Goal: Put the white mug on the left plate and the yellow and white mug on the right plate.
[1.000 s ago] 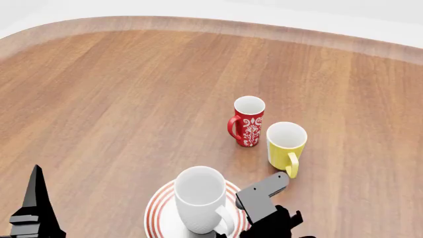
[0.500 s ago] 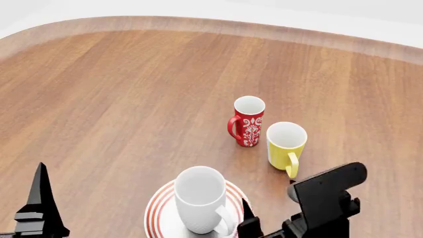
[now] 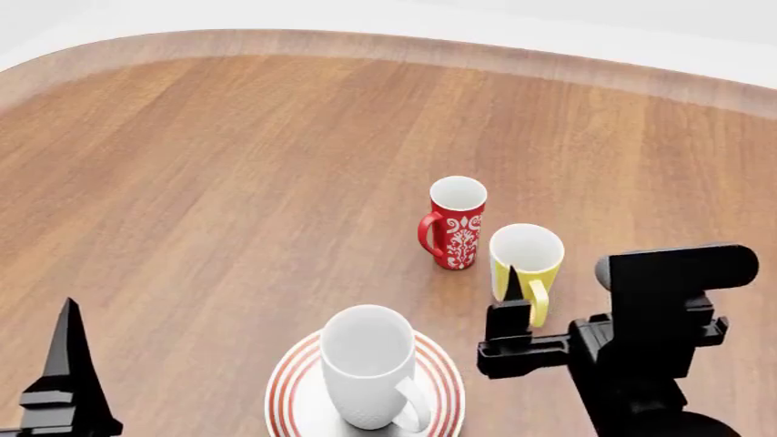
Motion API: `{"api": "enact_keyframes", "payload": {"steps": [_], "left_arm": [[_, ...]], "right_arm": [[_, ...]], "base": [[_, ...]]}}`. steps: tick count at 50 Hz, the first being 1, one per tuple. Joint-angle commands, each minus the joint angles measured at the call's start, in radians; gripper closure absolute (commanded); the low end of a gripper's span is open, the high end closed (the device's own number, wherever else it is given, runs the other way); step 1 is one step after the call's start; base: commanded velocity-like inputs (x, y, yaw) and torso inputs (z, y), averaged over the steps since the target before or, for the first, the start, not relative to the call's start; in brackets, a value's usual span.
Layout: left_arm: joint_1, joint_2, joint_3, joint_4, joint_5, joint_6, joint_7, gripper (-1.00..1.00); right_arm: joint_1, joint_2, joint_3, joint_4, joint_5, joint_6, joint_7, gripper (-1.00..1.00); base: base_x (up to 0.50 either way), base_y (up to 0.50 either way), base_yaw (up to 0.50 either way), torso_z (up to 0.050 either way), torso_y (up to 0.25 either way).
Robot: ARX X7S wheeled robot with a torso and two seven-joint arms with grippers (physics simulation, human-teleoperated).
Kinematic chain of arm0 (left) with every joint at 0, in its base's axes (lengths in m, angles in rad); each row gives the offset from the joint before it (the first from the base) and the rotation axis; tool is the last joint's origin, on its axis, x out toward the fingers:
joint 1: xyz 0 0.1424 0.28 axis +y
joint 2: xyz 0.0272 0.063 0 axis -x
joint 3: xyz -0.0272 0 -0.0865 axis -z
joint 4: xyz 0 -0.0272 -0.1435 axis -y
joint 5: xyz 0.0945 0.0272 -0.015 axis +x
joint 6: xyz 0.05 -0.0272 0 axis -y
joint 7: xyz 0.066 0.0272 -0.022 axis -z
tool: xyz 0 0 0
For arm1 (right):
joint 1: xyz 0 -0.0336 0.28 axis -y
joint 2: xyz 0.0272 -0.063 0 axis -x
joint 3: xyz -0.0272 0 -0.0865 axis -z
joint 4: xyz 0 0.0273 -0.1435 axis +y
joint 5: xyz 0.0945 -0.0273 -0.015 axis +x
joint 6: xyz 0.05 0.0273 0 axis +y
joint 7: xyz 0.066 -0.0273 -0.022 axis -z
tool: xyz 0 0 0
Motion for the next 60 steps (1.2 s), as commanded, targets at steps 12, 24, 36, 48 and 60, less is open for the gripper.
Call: {"api": "enact_keyframes", "payload": {"steps": [12, 24, 36, 48, 60], "left_arm": [[0.002, -0.005, 0.005, 0.006, -0.004, 0.003, -0.006, -1.0], [0.0, -0.008, 0.007, 0.005, -0.007, 0.003, -0.009, -1.0], [-0.013, -0.011, 0.005, 0.002, -0.018, 0.011, -0.003, -1.0], [-0.023, -0.006, 0.028, -0.012, -0.017, 0.006, 0.002, -1.0], [0.005, -0.017, 0.016, 0.004, -0.04, 0.054, 0.032, -1.0]], "right_arm": [[0.081, -0.074, -0.076, 0.266, -0.112, -0.077, 0.06, -1.0], [0.07, -0.071, -0.067, 0.254, -0.092, -0.086, 0.048, -1.0], [0.427, -0.169, -0.168, 0.841, -0.209, -0.323, -0.071, -1.0], [0.703, -0.267, -0.139, 1.381, -0.326, -0.497, -0.118, -1.0], [0.733, -0.294, -0.037, 1.381, -0.433, -0.431, -0.117, -1.0]], "base": [[0.0, 0.0, 0.0, 0.0, 0.0], [0.0, 0.0, 0.0, 0.0, 0.0], [0.0, 0.0, 0.0, 0.0, 0.0], [0.0, 0.0, 0.0, 0.0, 0.0], [0.0, 0.0, 0.0, 0.009, -0.126]]}}
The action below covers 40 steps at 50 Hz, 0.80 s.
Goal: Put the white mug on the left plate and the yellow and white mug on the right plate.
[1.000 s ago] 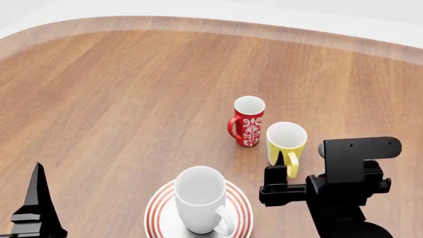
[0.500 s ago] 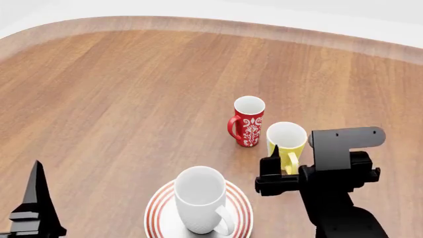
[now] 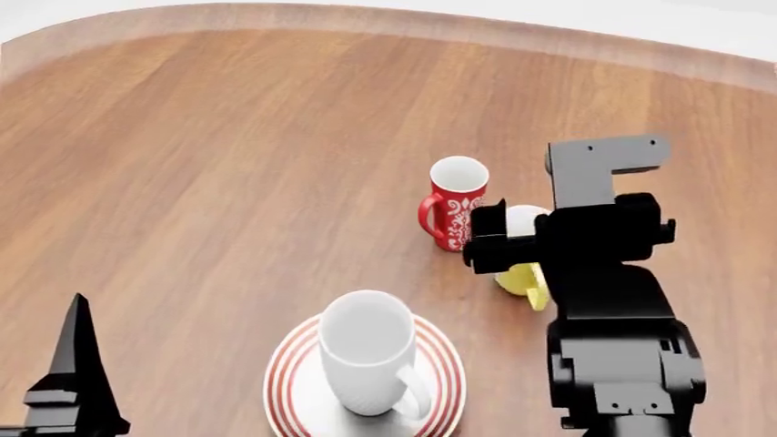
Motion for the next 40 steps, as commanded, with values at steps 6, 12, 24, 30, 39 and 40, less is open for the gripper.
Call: {"api": "enact_keyframes", "payload": {"steps": [6, 12, 24, 30, 39, 40], "left_arm": [[0.012, -0.007, -0.002, 0.011, -0.028, 0.016, 0.013, -1.0], [0.021, -0.016, 0.005, 0.019, -0.024, 0.037, 0.034, -1.0], [0.01, -0.014, -0.01, 0.006, -0.046, 0.019, 0.01, -1.0], [0.009, -0.012, -0.006, 0.009, -0.043, 0.016, 0.004, -1.0], [0.019, -0.02, 0.003, 0.03, -0.042, 0.039, 0.023, -1.0], [0.022, -0.018, 0.005, 0.027, -0.037, 0.048, 0.025, -1.0]], "right_arm": [[0.07, -0.029, 0.088, 0.109, -0.107, 0.004, -0.013, -1.0], [0.076, -0.02, 0.111, 0.109, -0.113, 0.008, -0.004, -1.0], [0.09, -0.016, 0.14, 0.109, -0.122, 0.018, -0.002, -1.0], [0.102, -0.013, 0.147, 0.109, -0.123, 0.007, 0.0, -1.0], [0.112, -0.007, 0.156, 0.109, -0.125, -0.001, -0.011, -1.0], [0.111, -0.006, 0.156, 0.109, -0.126, 0.0, -0.011, -1.0]], "base": [[0.0, 0.0, 0.0, 0.009, -0.096], [0.0, 0.0, 0.0, 0.009, -0.101], [0.0, 0.0, 0.0, 0.016, -0.165], [0.0, 0.0, 0.0, 0.0, 0.0], [0.0, 0.0, 0.0, 0.003, -0.046], [0.0, 0.0, 0.0, 0.02, -0.25]]}}
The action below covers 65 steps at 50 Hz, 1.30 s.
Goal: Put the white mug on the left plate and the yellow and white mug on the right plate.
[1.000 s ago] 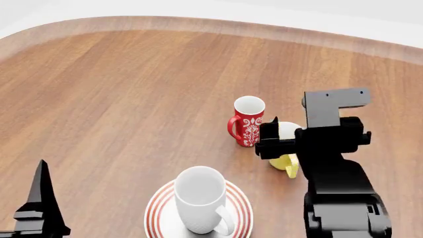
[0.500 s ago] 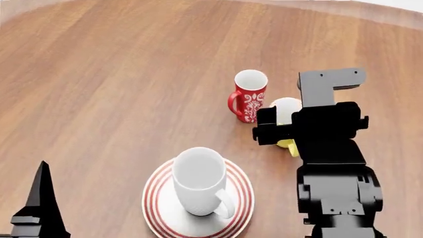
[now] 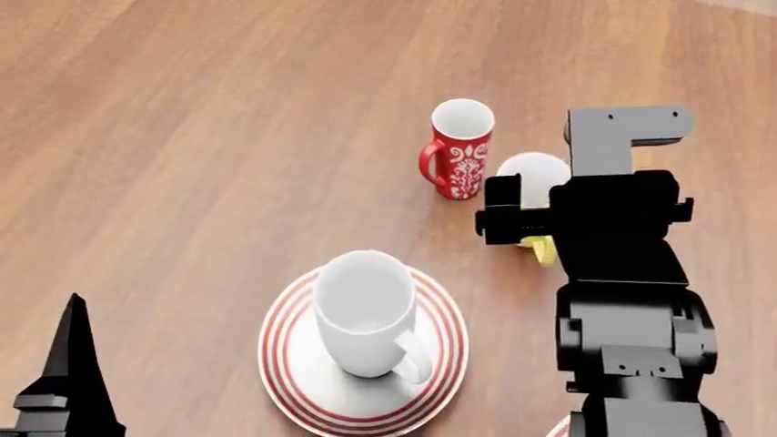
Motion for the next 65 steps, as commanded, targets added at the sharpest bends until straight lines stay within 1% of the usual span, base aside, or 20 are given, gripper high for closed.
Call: {"api": "enact_keyframes", "payload": {"steps": [1, 9, 15, 19, 27, 30, 33, 38, 43, 51, 52, 60, 65], "left_arm": [[0.01, -0.003, 0.008, 0.01, 0.001, 0.023, 0.014, -1.0], [0.008, -0.003, 0.003, 0.0, -0.005, 0.019, 0.006, -1.0], [0.006, -0.002, 0.005, -0.004, 0.003, 0.019, -0.001, -1.0], [0.013, -0.003, 0.002, 0.0, 0.005, 0.037, 0.005, -1.0], [0.006, -0.007, 0.011, -0.004, 0.015, 0.028, 0.001, -1.0], [0.007, -0.009, 0.003, -0.002, -0.007, 0.028, 0.003, -1.0], [-0.003, -0.005, -0.005, -0.014, -0.012, 0.013, -0.015, -1.0], [-0.006, -0.002, -0.006, -0.022, -0.019, 0.02, -0.011, -1.0], [-0.002, -0.004, -0.004, -0.015, -0.017, 0.019, -0.015, -1.0], [0.011, -0.01, -0.003, 0.005, -0.007, 0.044, -0.006, -1.0], [0.015, -0.007, -0.01, 0.006, -0.025, 0.057, 0.003, -1.0], [0.013, -0.009, -0.003, 0.001, -0.013, 0.049, -0.006, -1.0], [0.012, -0.009, -0.002, 0.001, -0.012, 0.045, -0.012, -1.0]], "right_arm": [[0.009, 0.006, 0.013, 0.003, -0.006, -0.005, -0.006, -1.0], [0.005, 0.008, 0.022, 0.003, -0.005, -0.008, 0.0, -1.0], [0.007, 0.006, 0.023, 0.003, -0.007, -0.009, -0.001, -1.0], [0.007, 0.005, 0.026, 0.003, -0.006, -0.015, -0.002, -1.0], [0.007, 0.008, 0.036, 0.003, -0.004, -0.025, -0.009, -1.0], [0.004, 0.007, 0.037, 0.003, -0.005, -0.046, -0.015, -1.0], [0.005, 0.008, 0.047, 0.003, -0.001, -0.069, -0.007, -1.0], [0.012, 0.012, 0.098, 0.003, 0.02, -0.162, -0.012, -1.0], [0.015, 0.014, 0.123, 0.003, 0.014, -0.186, -0.003, -1.0], [0.013, 0.012, 0.145, 0.003, 0.005, -0.203, -0.005, -1.0], [0.011, 0.011, 0.147, 0.003, 0.005, -0.204, -0.003, -1.0], [0.0, 0.009, 0.165, 0.003, 0.001, -0.208, -0.007, -1.0], [-0.003, 0.008, 0.171, 0.003, -0.002, -0.206, -0.007, -1.0]], "base": [[0.0, 0.0, 0.0, 0.021, -0.25], [0.0, 0.0, 0.0, 0.021, -0.25], [0.0, 0.0, 0.0, 0.01, -0.003], [0.0, 0.0, 0.0, 0.023, -0.234], [0.0, 0.0, 0.0, 0.023, -0.241], [0.0, 0.0, 0.0, 0.023, -0.239], [0.0, 0.0, 0.0, 0.011, -0.023], [0.0, 0.0, 0.0, 0.0, 0.0], [0.0, 0.0, 0.0, 0.0, 0.0], [0.0, 0.0, 0.0, 0.0, 0.0], [0.0, 0.0, 0.0, 0.025, -0.215], [0.0, 0.0, 0.0, 0.027, -0.225], [0.0, 0.0, 0.0, 0.002, -0.002]]}}
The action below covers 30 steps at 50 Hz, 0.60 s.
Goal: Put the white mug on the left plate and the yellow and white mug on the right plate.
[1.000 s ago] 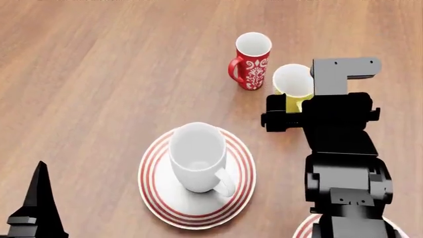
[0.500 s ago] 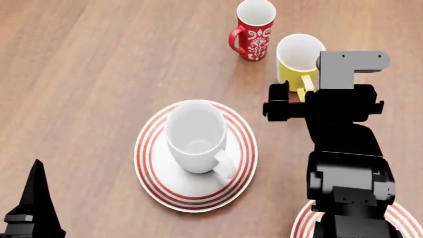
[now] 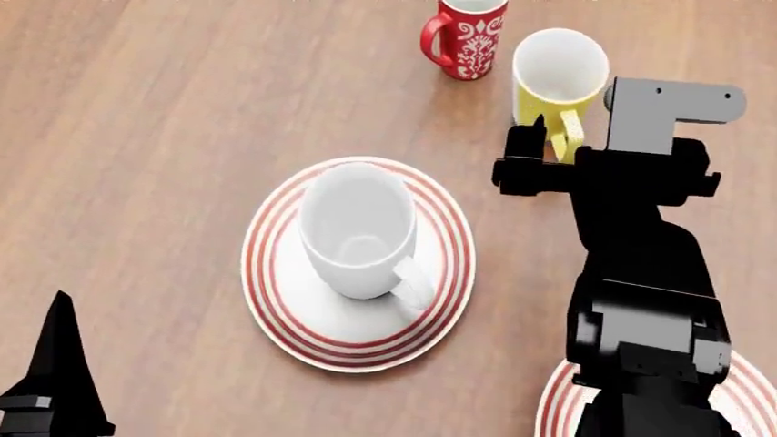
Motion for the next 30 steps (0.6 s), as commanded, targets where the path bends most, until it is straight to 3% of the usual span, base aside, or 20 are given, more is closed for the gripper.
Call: {"api": "enact_keyframes", "payload": {"steps": [1, 9, 30], "left_arm": [[0.002, -0.002, 0.002, 0.003, 0.006, 0.002, -0.007, -1.0], [0.009, -0.004, 0.001, 0.009, -0.006, 0.026, 0.01, -1.0], [-0.001, -0.004, 0.008, -0.001, -0.003, 0.007, -0.011, -1.0]], "right_arm": [[-0.006, -0.002, 0.021, 0.0, -0.007, -0.014, -0.004, -1.0], [-0.005, -0.005, 0.019, 0.0, -0.01, -0.015, -0.015, -1.0], [0.012, -0.009, 0.022, 0.0, -0.004, -0.072, -0.026, -1.0]], "base": [[0.0, 0.0, 0.0, 0.0, 0.0], [0.0, 0.0, 0.0, 0.015, -0.188], [0.0, 0.0, 0.0, 0.001, -0.001]]}}
